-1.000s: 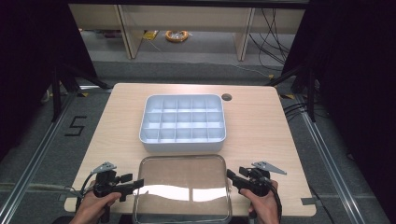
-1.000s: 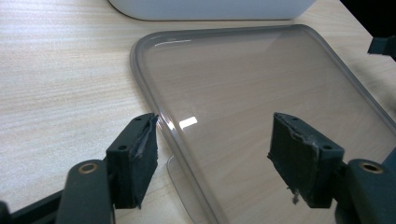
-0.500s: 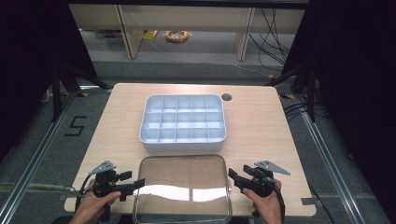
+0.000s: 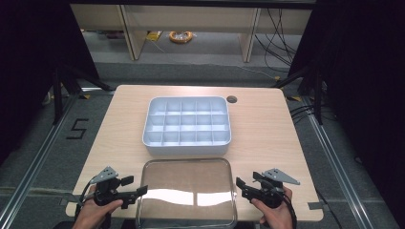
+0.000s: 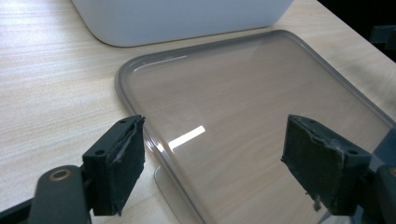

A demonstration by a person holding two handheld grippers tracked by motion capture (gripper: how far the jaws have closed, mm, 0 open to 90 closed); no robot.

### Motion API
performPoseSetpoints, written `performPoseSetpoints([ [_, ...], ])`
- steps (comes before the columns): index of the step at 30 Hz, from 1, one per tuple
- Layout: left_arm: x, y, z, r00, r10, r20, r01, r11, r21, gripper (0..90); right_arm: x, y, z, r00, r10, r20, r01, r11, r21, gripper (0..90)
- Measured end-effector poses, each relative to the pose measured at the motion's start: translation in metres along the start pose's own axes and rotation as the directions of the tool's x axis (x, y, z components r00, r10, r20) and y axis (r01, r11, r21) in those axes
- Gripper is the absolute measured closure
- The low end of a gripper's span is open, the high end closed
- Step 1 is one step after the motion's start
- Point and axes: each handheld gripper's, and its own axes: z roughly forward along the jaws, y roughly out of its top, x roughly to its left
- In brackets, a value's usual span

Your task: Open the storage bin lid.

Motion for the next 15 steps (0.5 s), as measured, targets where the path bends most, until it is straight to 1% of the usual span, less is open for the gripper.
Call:
performPoseSetpoints([
  [1,-0.001,-0.001,-0.001,1.0000,0.003,0.000,-0.003,1.0000,-0.004,20.5,0.001,-0.001,0.000,0.9999,0.007,-0.007,-0.007,1.000,-0.003,27.2],
  [2,-0.001,-0.002,-0.002,1.0000,0.004,0.004,-0.004,1.0000,0.006,20.5,0.001,-0.003,-0.003,1.0000,0.001,-0.004,-0.001,1.000,0.001,27.2],
  [3,-0.001,-0.003,-0.003,1.0000,0.000,0.008,0.000,1.0000,0.009,20.5,0.001,-0.005,-0.005,1.0000,-0.009,-0.001,0.009,1.000,0.003,27.2],
  [4,-0.002,-0.005,-0.004,1.0000,-0.008,-0.002,0.008,1.0000,0.000,20.6,0.002,-0.007,-0.005,1.0000,-0.002,-0.004,0.002,1.000,-0.011,27.3],
  [5,-0.002,-0.005,-0.005,0.9999,-0.012,0.004,0.012,0.9999,0.000,20.6,0.003,-0.009,-0.006,1.0000,-0.001,-0.005,0.001,1.000,-0.009,27.6],
  [8,-0.001,-0.008,-0.009,0.9999,-0.011,0.000,0.011,0.9999,0.004,20.6,0.004,-0.012,-0.010,0.9998,-0.013,0.013,0.012,1.000,0.016,27.6],
  [9,-0.002,-0.009,-0.010,0.9999,-0.012,-0.003,0.012,0.9999,0.005,20.7,0.005,-0.014,-0.010,1.0000,-0.002,0.004,0.002,1.000,0.006,27.7],
  [10,-0.002,-0.010,-0.011,0.9999,-0.012,-0.001,0.012,0.9999,0.006,20.6,0.007,-0.016,-0.012,0.9999,0.015,0.006,-0.015,1.000,0.015,27.8],
  [11,-0.003,-0.011,-0.013,0.9999,-0.017,-0.002,0.017,0.9997,0.016,20.6,0.006,-0.016,-0.013,1.0000,-0.007,0.004,0.007,1.000,0.026,27.9],
  [12,-0.002,-0.012,-0.013,0.9999,-0.016,0.001,0.016,0.9999,0.005,20.6,0.005,-0.018,-0.014,0.9999,-0.012,0.005,0.012,1.000,0.022,27.9],
  [13,-0.003,-0.013,-0.014,0.9999,-0.014,0.000,0.014,0.9999,0.005,20.6,0.006,-0.019,-0.014,0.9999,-0.011,0.001,0.010,1.000,0.024,27.8],
  [14,-0.004,-0.014,-0.015,0.9998,-0.019,-0.004,0.019,0.9998,0.005,20.7,0.010,-0.021,-0.018,0.9988,0.048,0.011,-0.048,0.998,0.046,27.7],
  [15,-0.004,-0.015,-0.016,0.9998,-0.017,-0.006,0.017,0.9998,0.008,20.8,0.006,-0.022,-0.017,0.9999,-0.007,0.009,0.006,0.999,0.037,27.6],
])
